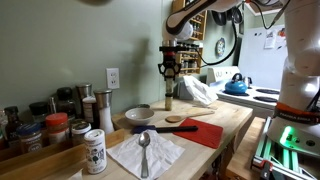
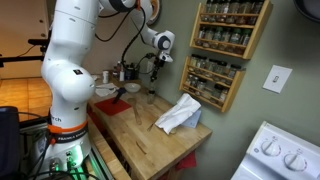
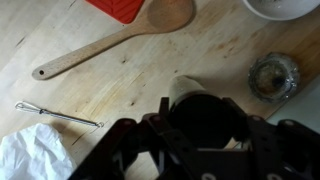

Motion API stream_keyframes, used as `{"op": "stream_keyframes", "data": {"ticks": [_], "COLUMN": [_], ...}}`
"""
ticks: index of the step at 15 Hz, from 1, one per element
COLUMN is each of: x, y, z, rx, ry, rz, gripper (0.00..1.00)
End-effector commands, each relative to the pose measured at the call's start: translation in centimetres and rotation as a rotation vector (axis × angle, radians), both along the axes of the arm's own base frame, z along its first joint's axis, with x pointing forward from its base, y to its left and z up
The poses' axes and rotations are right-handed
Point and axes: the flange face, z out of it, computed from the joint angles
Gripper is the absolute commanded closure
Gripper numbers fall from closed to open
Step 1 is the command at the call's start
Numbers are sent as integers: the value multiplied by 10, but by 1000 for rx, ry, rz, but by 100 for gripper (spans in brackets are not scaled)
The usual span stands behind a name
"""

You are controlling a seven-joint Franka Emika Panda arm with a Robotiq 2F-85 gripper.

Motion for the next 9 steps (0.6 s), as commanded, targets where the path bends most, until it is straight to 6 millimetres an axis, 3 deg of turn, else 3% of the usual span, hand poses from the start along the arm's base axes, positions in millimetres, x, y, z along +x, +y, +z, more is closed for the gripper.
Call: {"op": "stream_keyframes", "data": {"ticks": [1, 9], "x": [4, 0], "y": [3, 2], "z": [-1, 0], "rx": [-6, -8], "ry": [-22, 4], "rz": [-19, -8], "gripper": [70, 70]}}
